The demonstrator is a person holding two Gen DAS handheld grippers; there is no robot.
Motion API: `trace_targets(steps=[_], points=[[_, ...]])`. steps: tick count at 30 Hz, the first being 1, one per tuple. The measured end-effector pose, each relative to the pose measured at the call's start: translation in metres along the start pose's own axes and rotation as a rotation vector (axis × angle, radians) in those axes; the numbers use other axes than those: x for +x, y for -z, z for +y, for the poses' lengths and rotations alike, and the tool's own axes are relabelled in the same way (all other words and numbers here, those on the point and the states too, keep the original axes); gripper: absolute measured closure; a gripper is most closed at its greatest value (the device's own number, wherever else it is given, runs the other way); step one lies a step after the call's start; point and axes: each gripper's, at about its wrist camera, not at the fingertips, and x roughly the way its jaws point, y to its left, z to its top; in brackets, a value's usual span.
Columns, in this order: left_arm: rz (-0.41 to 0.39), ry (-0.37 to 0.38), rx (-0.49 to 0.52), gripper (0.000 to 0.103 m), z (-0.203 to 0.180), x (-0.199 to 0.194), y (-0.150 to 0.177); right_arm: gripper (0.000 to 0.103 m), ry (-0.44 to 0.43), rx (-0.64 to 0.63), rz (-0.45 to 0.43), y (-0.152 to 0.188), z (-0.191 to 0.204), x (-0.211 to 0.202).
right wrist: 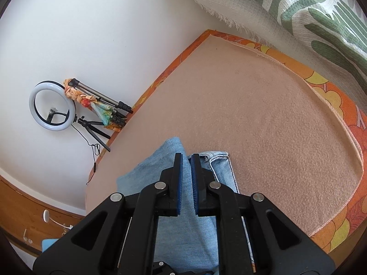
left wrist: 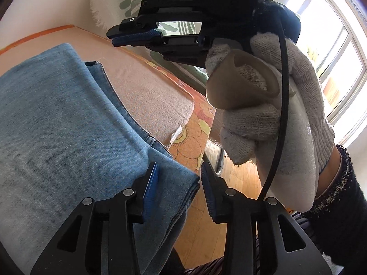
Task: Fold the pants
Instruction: 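Lift the jeans edge with both grippers and fold it over the rest, then open both grippers and release the folded jeans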
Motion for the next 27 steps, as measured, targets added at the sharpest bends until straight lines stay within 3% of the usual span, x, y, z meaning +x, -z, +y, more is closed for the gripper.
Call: trace_targets(steps=[6,15,17,21,27], points=[[-0.009,0.030,-0.005,0.064,-0.016,-0.008,0.005,0.095,-0.017,0.012,-0.038,-0.002,0.000,-0.019],[-0.038,0.078,-0.036,0.061,-0.024,-0.067,0.030,0.093,0.001,-0.034,-0.024,0.005,0.003,-0.030],[-0.047,0.057,-0.051,0.061,-0.015,-0.081,0.037,0.086,0.010,-0.063,-0.015,0.009,0.007,-0.032],[-0.080,-0.031,-0.071,0.061,0.005,-0.109,0.046,0.059,0.039,-0.123,-0.001,0.018,0.015,-0.033],[-0.124,-0.177,-0.094,0.048,0.034,-0.135,0.046,0.049,0.099,-0.224,0.037,0.033,0.028,-0.024]])
